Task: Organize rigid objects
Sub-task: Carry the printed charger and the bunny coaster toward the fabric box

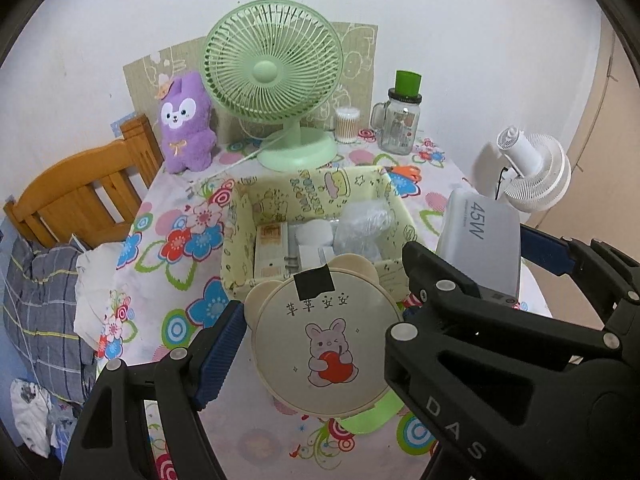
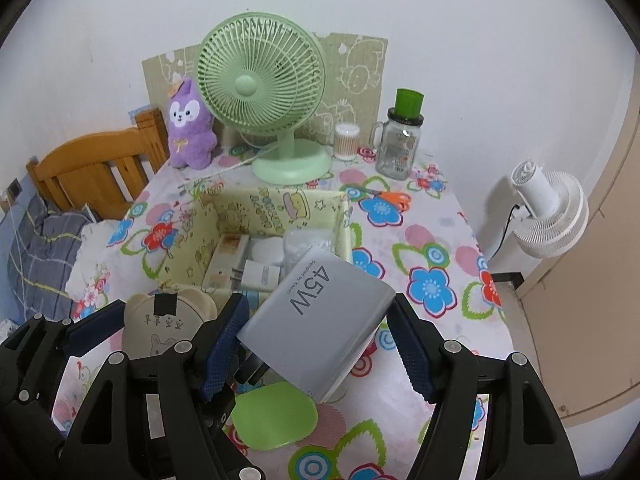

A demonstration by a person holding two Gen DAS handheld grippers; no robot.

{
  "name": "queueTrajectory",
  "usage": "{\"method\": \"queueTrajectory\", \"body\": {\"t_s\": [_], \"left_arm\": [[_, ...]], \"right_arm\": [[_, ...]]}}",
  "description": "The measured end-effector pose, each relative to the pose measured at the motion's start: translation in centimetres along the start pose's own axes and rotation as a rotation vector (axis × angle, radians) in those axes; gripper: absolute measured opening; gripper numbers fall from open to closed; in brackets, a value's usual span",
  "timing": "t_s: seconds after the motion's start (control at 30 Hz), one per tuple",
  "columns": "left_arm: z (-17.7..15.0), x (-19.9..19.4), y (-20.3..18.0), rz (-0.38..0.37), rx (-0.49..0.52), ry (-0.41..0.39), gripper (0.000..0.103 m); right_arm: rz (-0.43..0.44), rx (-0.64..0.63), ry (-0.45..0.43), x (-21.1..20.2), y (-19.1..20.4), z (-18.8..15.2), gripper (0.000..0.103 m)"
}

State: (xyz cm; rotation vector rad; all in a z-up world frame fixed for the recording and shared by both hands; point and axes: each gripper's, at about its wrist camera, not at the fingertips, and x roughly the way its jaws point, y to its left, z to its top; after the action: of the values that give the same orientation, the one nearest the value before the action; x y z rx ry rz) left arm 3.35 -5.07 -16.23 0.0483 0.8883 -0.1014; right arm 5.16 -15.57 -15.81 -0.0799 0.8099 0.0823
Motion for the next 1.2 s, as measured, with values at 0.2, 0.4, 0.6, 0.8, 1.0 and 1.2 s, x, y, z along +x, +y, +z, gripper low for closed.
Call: {"method": "queueTrajectory", "body": {"t_s": [0.2,0.4,0.6,0.8,1.0,1.2], "left_arm": [[0.6,0.0,-0.4,-0.003,0.006,-0.010,0.081],[1.2,0.7,-0.4,-0.011,0.005,-0.001,0.081],[2.0,2.0,-0.1,-0.015,0.005,0.007,0.081],[3.4,3.7,0.1,-0.014,0.000,0.006,0.081],[4.7,5.3,0.6,-0.013,-0.013,0.008,0.081],[5.4,7.5,1.2,-0.019,-0.021,0.043,0.081]], "right_arm": [[0.000,0.007,-0.005,0.0,-0.4,0.4,0.073],[-0.001,0.006,0.009,1.0,-0.6,1.1,0.073],[0.010,0.009,0.028,2.6,-0.6,1.9,0.073],[0.023,0.023,0.041,4.6,-0.9,3.0,0.073],[0.036,0.037,0.054,6.5,-1.1,4.3,0.073],[0.053,0.074,0.100,9.0,-1.2,4.6,0.073]]}}
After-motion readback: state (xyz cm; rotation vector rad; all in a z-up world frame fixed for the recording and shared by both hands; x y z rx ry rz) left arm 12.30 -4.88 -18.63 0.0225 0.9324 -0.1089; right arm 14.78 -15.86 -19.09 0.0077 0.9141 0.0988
